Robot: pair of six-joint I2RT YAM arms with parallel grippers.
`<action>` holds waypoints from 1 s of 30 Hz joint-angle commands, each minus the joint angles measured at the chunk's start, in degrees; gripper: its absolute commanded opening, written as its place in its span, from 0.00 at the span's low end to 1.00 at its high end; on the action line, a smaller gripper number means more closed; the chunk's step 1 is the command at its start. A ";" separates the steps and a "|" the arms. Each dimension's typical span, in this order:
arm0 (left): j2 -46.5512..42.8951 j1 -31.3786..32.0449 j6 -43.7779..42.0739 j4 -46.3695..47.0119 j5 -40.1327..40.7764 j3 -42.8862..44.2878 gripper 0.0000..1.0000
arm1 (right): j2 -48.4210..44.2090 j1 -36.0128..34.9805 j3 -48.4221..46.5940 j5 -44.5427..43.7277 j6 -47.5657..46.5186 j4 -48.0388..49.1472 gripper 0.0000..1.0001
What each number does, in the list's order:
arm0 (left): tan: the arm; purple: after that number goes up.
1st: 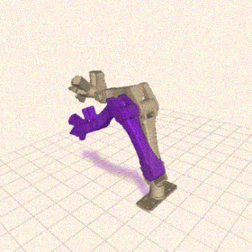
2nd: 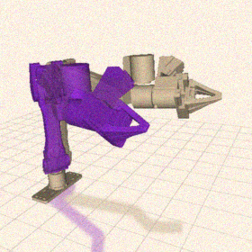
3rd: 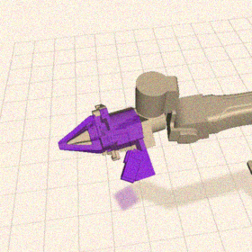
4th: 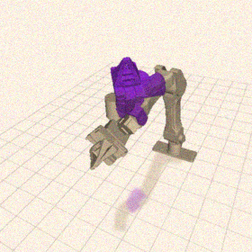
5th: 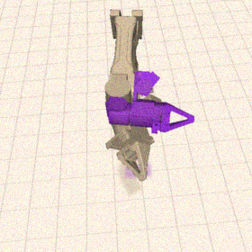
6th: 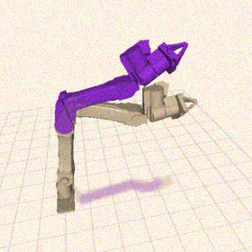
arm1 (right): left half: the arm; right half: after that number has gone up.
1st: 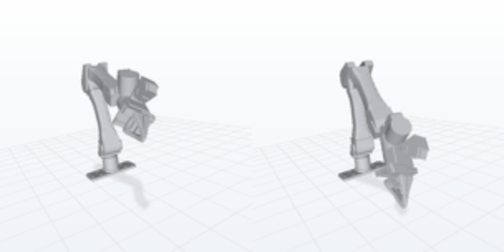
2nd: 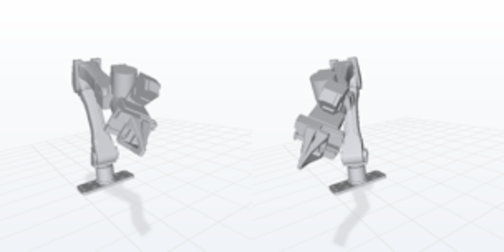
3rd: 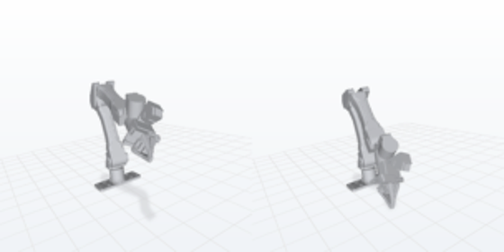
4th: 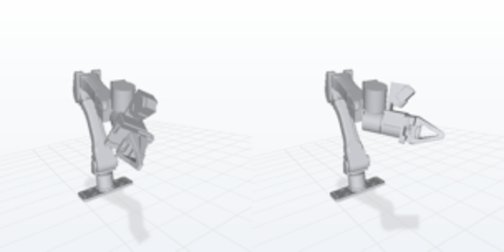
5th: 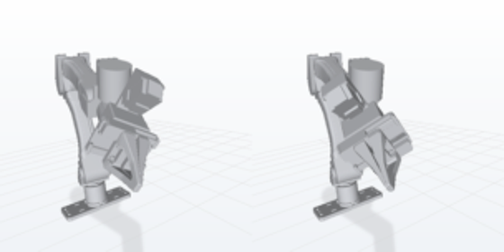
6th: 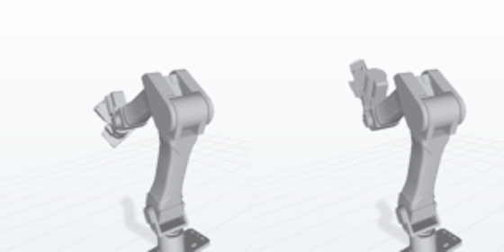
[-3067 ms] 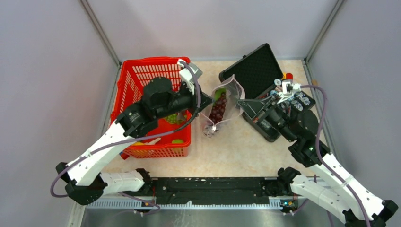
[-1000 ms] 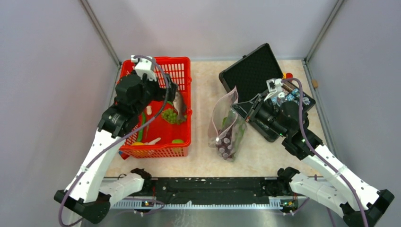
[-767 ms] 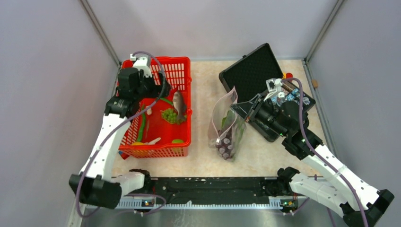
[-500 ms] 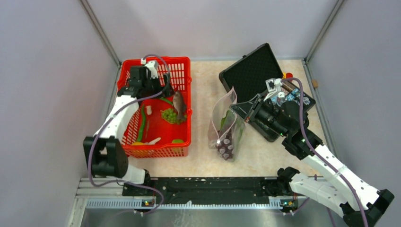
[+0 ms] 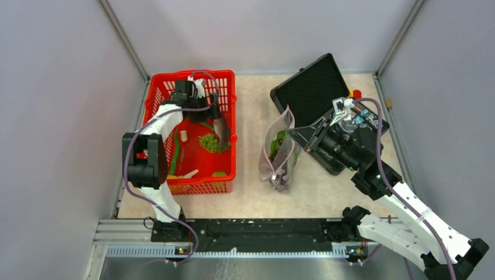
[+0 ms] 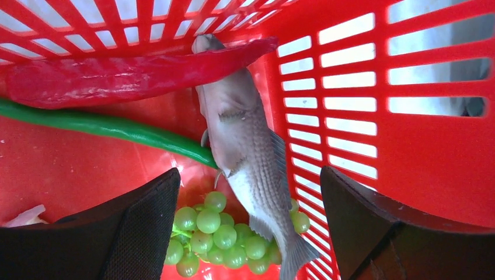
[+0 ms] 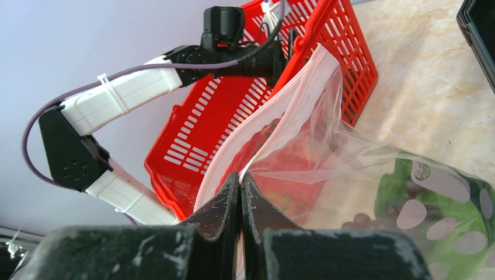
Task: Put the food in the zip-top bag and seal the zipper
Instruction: Pick up the fake fish from the bin.
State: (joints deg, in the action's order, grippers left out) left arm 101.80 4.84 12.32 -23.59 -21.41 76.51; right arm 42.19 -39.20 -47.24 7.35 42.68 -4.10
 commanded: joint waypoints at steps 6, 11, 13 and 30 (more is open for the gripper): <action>5.43 -0.19 -0.11 5.85 0.25 0.67 0.87 | -1.81 0.26 -0.03 0.54 0.93 5.40 0.00; 7.35 -0.18 1.41 10.04 -2.05 -0.72 0.85 | -1.94 0.26 0.31 0.68 1.24 5.72 0.00; 7.54 -0.06 1.84 10.96 -3.11 -1.48 0.83 | -2.10 0.26 0.46 0.52 1.31 5.70 0.00; 4.91 0.43 4.58 14.38 -3.19 -7.95 0.29 | -2.24 0.22 0.79 0.68 1.90 5.61 0.00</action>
State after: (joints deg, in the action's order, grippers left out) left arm 109.60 5.37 16.78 -10.50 -25.28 69.87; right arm 41.34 -39.20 -46.33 7.44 43.75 -3.36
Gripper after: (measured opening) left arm 0.353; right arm 0.005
